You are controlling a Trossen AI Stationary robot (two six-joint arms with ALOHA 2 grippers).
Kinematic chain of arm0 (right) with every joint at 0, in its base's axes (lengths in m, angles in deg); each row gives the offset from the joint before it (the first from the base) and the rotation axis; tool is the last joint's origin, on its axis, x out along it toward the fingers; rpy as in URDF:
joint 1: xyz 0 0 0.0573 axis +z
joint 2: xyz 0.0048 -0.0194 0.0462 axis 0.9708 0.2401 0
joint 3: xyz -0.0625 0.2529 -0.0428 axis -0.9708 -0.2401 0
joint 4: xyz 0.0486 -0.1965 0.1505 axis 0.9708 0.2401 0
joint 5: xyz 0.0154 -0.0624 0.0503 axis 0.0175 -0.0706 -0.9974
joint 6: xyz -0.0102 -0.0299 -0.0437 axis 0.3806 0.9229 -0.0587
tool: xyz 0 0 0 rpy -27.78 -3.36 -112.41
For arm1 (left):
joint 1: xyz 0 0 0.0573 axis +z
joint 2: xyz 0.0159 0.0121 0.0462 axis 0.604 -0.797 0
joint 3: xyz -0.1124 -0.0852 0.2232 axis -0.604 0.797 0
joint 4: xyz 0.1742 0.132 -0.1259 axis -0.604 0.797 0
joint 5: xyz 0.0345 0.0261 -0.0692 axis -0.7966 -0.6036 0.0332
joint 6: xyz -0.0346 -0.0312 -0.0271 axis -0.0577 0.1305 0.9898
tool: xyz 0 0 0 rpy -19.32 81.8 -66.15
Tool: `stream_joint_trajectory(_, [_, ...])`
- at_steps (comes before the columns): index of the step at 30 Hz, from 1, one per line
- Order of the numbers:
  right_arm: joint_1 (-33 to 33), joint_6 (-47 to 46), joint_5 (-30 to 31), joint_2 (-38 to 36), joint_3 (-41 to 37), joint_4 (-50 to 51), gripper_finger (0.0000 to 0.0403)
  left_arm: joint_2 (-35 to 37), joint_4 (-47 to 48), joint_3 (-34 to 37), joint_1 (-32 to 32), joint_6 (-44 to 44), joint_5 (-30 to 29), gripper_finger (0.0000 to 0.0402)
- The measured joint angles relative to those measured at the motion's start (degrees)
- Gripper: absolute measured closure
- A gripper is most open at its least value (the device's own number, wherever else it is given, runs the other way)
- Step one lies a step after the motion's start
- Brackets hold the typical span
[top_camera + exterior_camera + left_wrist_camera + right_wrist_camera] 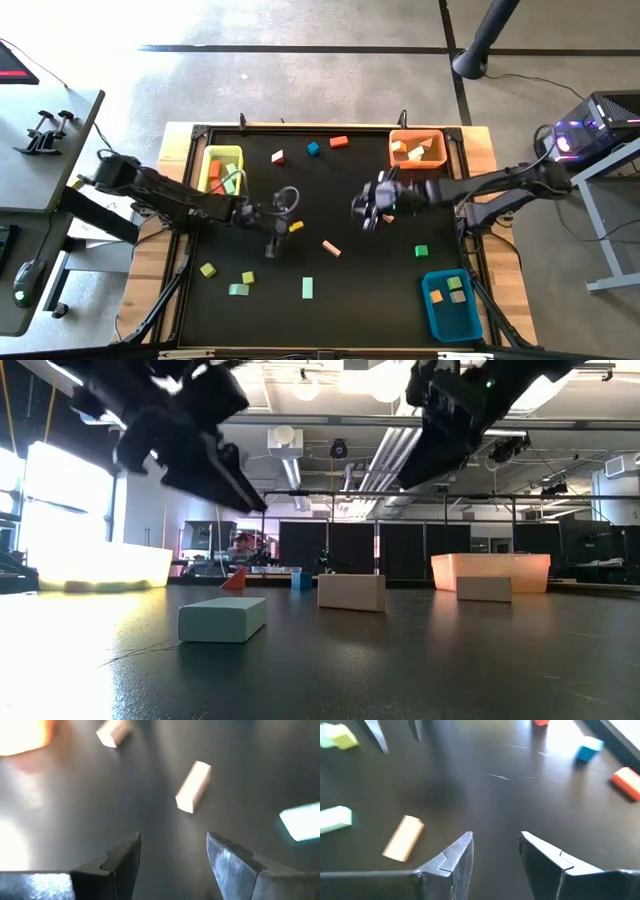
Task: Sort blocks by size
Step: Put the yellow square block into the blue bin
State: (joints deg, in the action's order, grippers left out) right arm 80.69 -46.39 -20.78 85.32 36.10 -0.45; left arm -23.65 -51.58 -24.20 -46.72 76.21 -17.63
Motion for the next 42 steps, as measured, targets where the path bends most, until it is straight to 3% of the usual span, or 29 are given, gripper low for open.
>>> stream_joint_trajectory(5, [8.56,-6.09,6.44,4.04,0.00,-5.02,0.0247,-6.16,-2.78,0.00,0.12,1.04,7.48,0.0188])
stream_joint_trajectory(8, [12.11,-6.32,11.52,7.04,-0.02,-8.23,0.0247,-7.27,0.91,0.00,-0.89,4.40,7.45,0.0188])
stream_joint_trajectory(14, [14.01,-5.56,16.20,11.48,-0.02,-14.21,0.0247,-3.74,22.61,-2.85,-5.15,18.97,5.21,0.0188])
stream_joint_trajectory(18, [12.97,-2.16,18.84,13.80,-0.02,-19.16,0.0247,-2.99,39.03,-6.26,-11.66,30.48,0.32,0.0194])
stream_joint_trajectory(21, [11.65,1.80,20.40,15.49,-0.02,-24.59,0.0247,-2.98,45.77,-8.26,-17.51,40.03,0.10,0.0197])
stream_joint_trajectory(31, [6.28,9.53,12.86,18.15,-0.02,-32.66,0.0247,-2.96,48.44,-8.79,-36.12,71.67,-1.86,0.0198])
stream_joint_trajectory(39, [2.34,12.79,6.40,18.14,-0.02,-37.31,0.0247,-2.96,48.72,-9.82,-41.80,83.88,-4.98,0.0198])
stream_joint_trajectory(42, [1.54,13.60,3.92,18.13,-0.02,-37.44,0.0247,-2.96,47.90,-10.91,-43.08,86.23,-9.72,0.0198])
